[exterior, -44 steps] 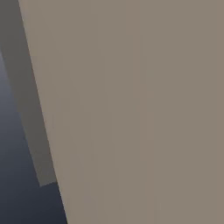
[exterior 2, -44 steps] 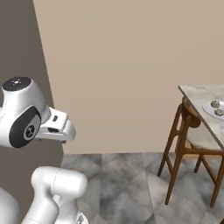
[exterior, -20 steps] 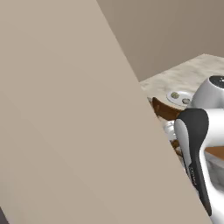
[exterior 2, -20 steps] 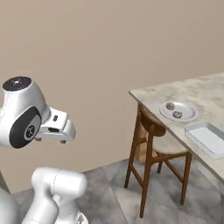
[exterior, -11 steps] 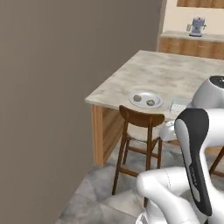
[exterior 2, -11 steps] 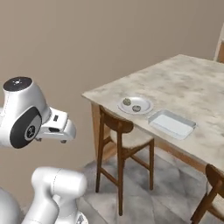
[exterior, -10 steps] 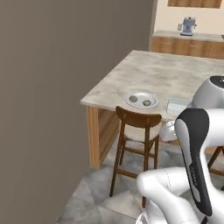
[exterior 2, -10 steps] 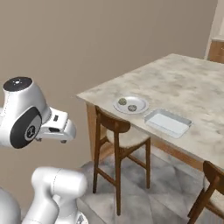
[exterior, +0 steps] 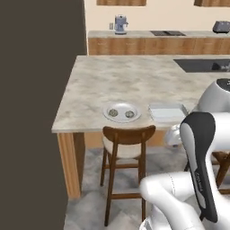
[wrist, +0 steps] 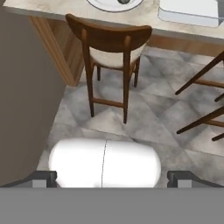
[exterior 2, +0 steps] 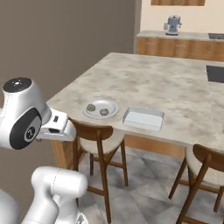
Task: Place two dumplings into each of the tupperware containers and then place the containers in the fridge.
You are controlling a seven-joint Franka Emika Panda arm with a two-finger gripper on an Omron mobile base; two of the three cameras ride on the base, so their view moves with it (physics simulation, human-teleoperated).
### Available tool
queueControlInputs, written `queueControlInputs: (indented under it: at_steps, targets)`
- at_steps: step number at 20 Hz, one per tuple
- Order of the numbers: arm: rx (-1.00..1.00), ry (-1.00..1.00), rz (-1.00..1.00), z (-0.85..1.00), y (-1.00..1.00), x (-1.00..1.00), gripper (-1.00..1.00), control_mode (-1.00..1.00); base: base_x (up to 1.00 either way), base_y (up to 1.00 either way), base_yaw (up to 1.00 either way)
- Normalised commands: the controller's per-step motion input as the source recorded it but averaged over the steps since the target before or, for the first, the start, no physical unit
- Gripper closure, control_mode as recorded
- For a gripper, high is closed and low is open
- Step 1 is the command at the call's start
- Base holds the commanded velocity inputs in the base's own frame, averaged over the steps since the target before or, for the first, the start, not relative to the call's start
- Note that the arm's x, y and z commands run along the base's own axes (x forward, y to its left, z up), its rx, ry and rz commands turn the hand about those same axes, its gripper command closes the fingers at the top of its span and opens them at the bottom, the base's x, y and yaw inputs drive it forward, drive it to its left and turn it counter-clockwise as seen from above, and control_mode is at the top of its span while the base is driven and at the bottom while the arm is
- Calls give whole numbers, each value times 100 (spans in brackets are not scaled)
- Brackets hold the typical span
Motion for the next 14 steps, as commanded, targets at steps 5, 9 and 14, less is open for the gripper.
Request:
queueControlInputs:
  at_steps: [5, 9, 14]
  targets:
    - [0, 0, 0, 0, 0, 0, -100, 100, 62, 44, -34]
    - [0, 0, 0, 0, 0, 0, -100, 100, 73, -1, -4]
    - [0, 0, 0, 0, 0, 0, -100, 100, 44, -6, -20]
